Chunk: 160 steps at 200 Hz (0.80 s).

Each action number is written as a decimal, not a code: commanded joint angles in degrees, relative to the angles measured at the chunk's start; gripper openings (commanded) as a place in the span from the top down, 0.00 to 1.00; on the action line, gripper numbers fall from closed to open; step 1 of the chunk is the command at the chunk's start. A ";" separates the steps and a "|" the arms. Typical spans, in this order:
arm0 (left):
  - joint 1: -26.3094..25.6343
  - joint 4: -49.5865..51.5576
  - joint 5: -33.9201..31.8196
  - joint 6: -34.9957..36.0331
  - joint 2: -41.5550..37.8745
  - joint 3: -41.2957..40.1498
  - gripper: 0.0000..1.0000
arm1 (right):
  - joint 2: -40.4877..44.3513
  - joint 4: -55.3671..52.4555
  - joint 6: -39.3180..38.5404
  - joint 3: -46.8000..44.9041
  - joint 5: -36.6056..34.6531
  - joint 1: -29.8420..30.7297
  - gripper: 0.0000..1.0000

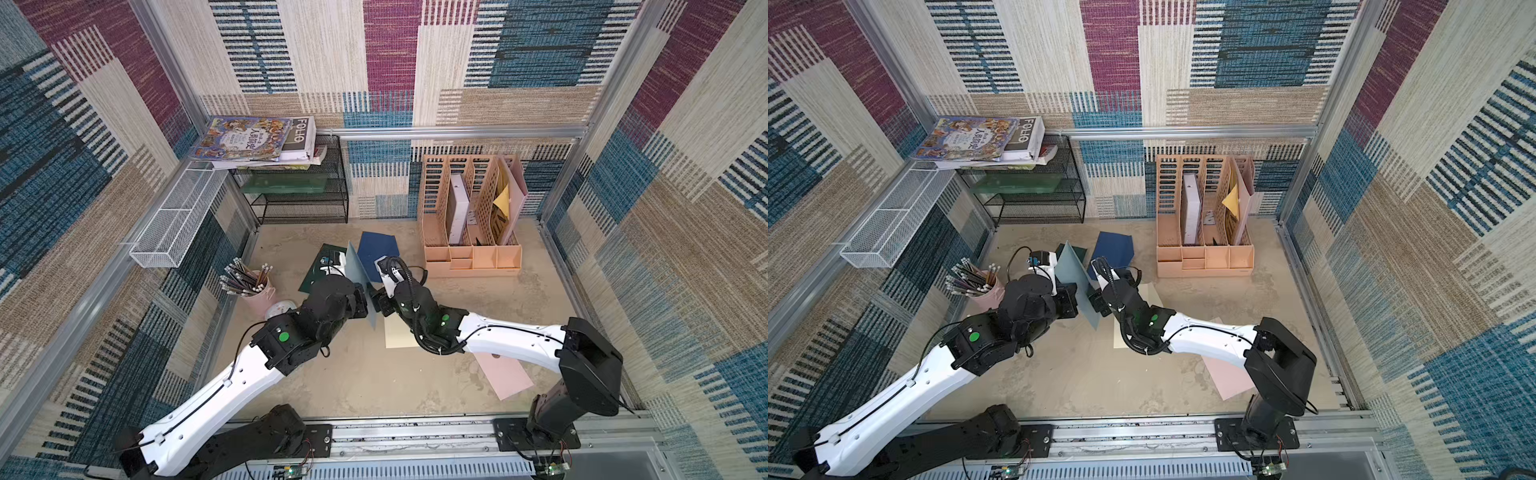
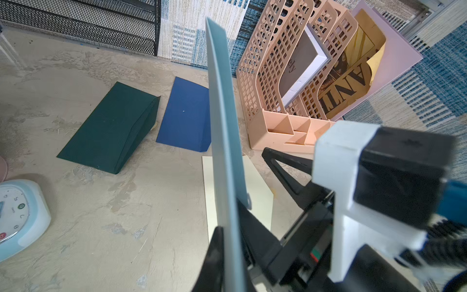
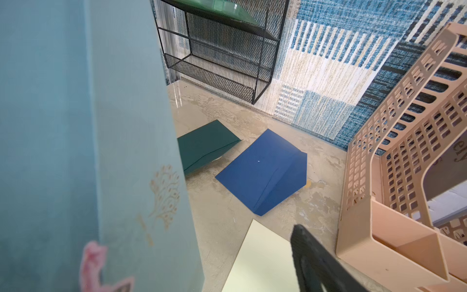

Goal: Open the envelope
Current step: Open the envelope flap on the envelope.

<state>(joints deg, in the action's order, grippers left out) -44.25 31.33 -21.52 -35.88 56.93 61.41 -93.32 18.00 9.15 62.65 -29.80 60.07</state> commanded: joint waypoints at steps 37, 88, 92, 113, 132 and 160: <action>0.06 -0.29 0.66 0.00 -2.40 -0.94 1.00 | 1.31 -3.76 -0.09 1.68 2.91 -1.81 0.98; 0.89 2.91 -2.92 2.11 -5.00 -1.55 1.00 | 6.52 -4.65 -0.18 -1.33 10.44 -3.08 1.00; 1.00 3.06 -3.08 2.17 -5.23 -1.55 1.00 | 7.16 -4.57 -0.11 -1.82 11.34 -3.24 1.00; 1.88 3.69 -3.53 3.05 -5.90 -1.90 1.00 | 10.54 -4.06 0.96 -4.04 17.96 -4.52 1.00; 2.85 3.65 -2.81 3.61 -5.82 -2.17 1.00 | 13.14 -2.90 2.49 -5.65 25.53 -6.20 1.00; 3.90 4.15 -2.69 4.55 -4.38 -1.43 0.98 | 15.07 -2.57 3.57 -6.23 35.23 -7.42 1.00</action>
<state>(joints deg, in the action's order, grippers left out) -41.12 33.65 -22.59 -32.80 51.53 59.37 -79.53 13.21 10.85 56.51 -5.45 53.23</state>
